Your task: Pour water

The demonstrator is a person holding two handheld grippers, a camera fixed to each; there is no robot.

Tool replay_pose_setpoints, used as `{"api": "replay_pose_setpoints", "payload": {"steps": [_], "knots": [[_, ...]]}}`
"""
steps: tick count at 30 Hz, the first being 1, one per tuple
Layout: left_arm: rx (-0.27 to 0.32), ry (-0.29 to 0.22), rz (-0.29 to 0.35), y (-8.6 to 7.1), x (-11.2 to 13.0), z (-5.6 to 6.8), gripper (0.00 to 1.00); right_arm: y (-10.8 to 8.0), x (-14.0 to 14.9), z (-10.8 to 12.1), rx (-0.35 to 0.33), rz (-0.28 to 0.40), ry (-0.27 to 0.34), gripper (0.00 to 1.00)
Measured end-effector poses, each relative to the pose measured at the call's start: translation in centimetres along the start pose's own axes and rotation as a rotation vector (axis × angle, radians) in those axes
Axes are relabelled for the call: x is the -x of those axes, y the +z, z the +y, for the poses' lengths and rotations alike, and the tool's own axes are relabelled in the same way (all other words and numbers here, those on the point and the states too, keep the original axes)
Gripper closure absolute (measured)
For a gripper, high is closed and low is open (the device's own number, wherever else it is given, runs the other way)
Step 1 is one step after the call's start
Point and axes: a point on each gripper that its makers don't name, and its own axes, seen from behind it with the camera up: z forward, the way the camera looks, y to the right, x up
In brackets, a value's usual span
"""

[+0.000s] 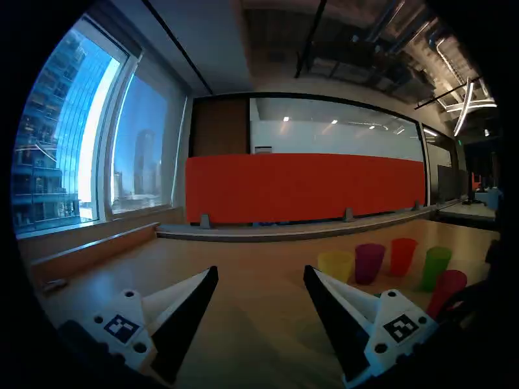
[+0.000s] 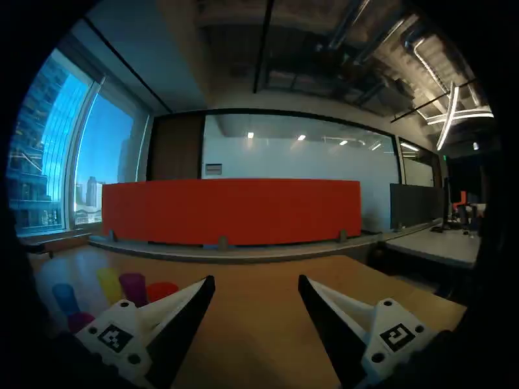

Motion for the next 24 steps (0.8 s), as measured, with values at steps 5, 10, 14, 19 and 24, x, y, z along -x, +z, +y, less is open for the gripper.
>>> {"api": "replay_pose_setpoints", "payload": {"steps": [5,10,14,19,24], "knots": [[0.000,-0.010,-0.007,0.10,0.30,-0.20,0.02,-0.12,0.04,0.23,0.003,-0.001,0.007,0.00],[0.004,-0.010,-0.007,0.18,0.36,-0.17,0.02,-0.20,0.01,0.32,0.006,-0.001,0.007,0.00],[0.004,-0.012,-0.007,0.18,0.43,-0.17,0.02,-0.27,-0.06,0.29,0.005,0.001,0.004,0.00],[0.005,-0.011,-0.008,0.18,0.46,-0.14,0.02,-0.32,-0.12,0.28,0.002,0.004,-0.006,0.00],[0.005,-0.011,-0.008,0.19,0.43,-0.15,0.02,-0.46,-0.58,0.45,-0.001,0.020,-0.018,0.00]]}}
